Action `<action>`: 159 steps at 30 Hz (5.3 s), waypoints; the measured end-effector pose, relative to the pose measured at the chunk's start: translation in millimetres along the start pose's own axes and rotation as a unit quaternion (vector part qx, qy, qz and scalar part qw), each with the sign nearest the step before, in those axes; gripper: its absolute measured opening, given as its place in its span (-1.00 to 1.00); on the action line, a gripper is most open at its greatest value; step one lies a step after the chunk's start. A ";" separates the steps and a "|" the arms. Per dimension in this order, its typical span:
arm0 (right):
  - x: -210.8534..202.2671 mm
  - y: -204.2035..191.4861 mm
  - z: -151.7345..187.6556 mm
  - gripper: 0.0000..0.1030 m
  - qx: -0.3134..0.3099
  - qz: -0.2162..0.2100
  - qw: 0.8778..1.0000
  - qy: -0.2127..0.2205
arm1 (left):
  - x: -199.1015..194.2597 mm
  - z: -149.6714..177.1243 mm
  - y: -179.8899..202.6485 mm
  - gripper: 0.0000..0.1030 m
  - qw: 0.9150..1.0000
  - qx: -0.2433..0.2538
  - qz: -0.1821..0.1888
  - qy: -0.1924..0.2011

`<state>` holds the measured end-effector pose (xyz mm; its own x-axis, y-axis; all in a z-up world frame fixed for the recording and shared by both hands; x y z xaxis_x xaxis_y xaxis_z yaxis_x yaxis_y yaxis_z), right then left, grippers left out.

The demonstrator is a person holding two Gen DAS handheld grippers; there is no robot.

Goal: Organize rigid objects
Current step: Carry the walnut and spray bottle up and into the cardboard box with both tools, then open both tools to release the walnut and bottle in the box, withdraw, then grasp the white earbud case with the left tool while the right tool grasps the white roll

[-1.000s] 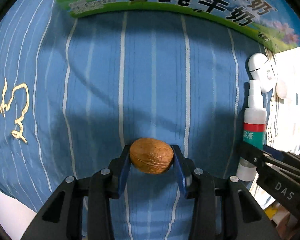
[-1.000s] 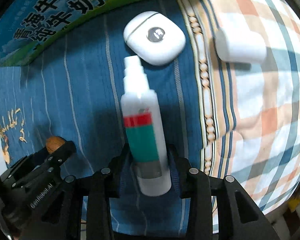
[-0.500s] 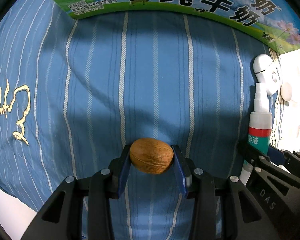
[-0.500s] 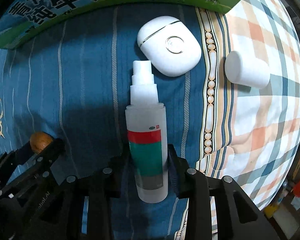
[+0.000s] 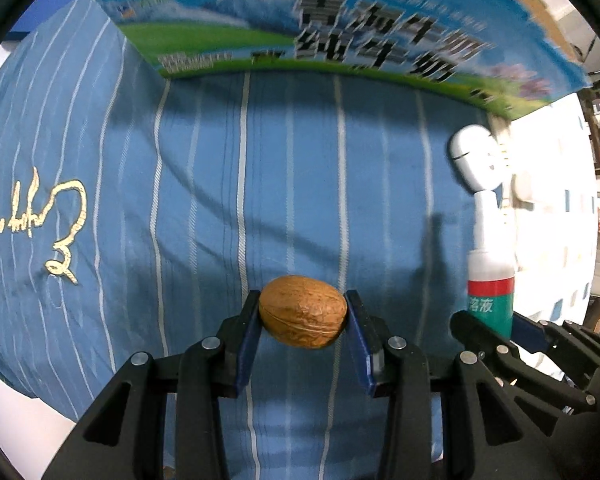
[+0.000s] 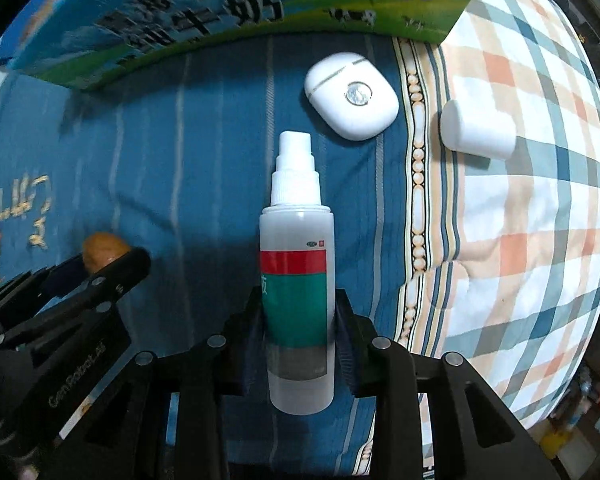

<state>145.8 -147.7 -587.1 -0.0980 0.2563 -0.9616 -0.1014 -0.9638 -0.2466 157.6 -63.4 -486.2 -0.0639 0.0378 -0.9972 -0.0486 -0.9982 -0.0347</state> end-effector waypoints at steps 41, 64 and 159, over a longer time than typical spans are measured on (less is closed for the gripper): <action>-107.6 -49.8 -241.0 -0.33 0.008 -0.125 0.989 0.072 | -53.9 -233.9 -36.4 -0.27 0.994 -0.040 0.098 -0.013; -33.7 -44.2 -261.4 -0.29 0.014 -0.086 0.996 0.015 | -2.2 -229.4 -27.7 -0.15 0.993 -0.042 0.072 -0.078; -39.6 183.7 -64.5 -0.02 0.044 -0.025 0.998 0.034 | 41.7 -49.3 115.8 -0.04 0.997 0.000 -0.072 -0.026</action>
<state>194.8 -339.6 -602.1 -0.0227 0.2951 -0.9552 -0.1908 -0.9392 -0.2856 198.5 -179.7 -535.0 -0.1073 0.1822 -0.9774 -0.0613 -0.9824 -0.1764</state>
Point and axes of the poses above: each gripper's, at about its wrist camera, not at the fingertips, and x roughly the way its jaws point, y to its right, z to its underside, the point moved 10 cm from there along x, roughly the way its jaws point, and after that the axes turned 7 degrees about -z, right-handed, at the moved point
